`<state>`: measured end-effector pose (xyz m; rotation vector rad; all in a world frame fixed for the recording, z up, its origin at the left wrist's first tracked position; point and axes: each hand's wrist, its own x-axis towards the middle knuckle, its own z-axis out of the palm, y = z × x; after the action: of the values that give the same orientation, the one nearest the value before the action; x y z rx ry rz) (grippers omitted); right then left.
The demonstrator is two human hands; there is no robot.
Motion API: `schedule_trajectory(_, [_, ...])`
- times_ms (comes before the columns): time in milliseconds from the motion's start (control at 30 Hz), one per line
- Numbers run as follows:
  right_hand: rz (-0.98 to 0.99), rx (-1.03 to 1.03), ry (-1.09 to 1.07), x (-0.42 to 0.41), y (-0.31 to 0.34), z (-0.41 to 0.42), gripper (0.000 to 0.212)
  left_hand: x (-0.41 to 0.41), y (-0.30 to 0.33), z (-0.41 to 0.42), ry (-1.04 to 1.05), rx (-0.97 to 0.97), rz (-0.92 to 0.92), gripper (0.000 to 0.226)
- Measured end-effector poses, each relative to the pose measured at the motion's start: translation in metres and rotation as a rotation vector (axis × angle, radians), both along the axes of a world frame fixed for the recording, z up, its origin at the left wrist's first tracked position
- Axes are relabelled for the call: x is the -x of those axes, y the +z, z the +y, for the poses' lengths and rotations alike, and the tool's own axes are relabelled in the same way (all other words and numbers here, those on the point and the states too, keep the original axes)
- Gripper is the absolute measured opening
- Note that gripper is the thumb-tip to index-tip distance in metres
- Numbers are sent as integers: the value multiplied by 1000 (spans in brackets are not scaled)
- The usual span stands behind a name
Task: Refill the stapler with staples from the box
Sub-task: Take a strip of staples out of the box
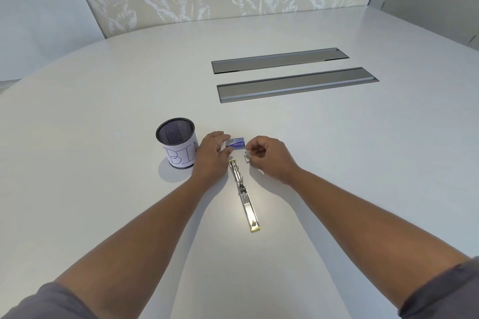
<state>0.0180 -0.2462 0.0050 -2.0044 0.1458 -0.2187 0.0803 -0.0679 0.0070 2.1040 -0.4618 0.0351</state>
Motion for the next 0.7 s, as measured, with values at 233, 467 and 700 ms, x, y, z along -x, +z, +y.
schedule_trajectory(233, [44, 101, 73, 13, 0, 2, 29, 21, -1, 12, -16, 4, -44, 36])
schedule_trajectory(467, [1, 168, 88, 13, 2, 3, 10, 41, -1, 23, 7, 31, -52, 33])
schedule_trajectory(700, [2, 126, 65, 17, 3, 6, 16, 44, 0, 24, 36, 27, -46, 31])
